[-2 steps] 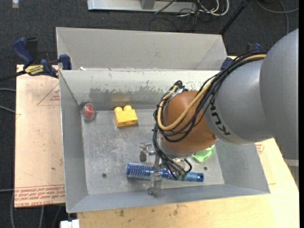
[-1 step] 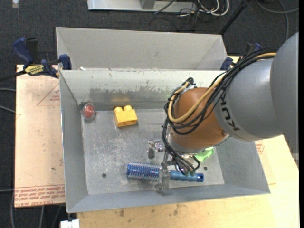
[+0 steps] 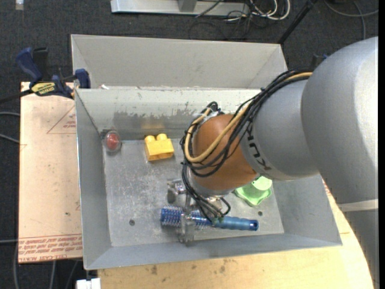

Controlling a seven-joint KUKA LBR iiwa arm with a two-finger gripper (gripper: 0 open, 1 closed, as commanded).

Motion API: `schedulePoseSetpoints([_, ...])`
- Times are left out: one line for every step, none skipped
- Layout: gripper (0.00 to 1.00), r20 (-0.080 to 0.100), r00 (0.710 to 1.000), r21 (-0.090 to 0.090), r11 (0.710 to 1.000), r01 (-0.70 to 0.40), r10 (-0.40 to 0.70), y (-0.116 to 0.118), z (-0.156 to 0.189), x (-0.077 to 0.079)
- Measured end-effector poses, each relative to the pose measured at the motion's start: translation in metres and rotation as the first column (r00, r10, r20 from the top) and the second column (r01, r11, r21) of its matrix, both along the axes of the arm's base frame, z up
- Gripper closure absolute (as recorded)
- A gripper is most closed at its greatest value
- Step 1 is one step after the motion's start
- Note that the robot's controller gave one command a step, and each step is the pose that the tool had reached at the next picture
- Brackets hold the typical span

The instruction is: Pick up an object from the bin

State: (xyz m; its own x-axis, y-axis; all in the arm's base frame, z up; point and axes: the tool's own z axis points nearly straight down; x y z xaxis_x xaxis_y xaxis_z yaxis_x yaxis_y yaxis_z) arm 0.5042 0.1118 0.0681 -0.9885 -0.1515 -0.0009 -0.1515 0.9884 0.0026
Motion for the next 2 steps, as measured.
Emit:
schedulePoseSetpoints([0.0,0.0,1.0,0.001,1.0,0.001,-0.001,0.0004,-0.0002,0.0002])
schedulePoseSetpoints([1.0,0.0,1.0,0.002,1.0,0.002,-0.002,0.0005,-0.0005,0.0])
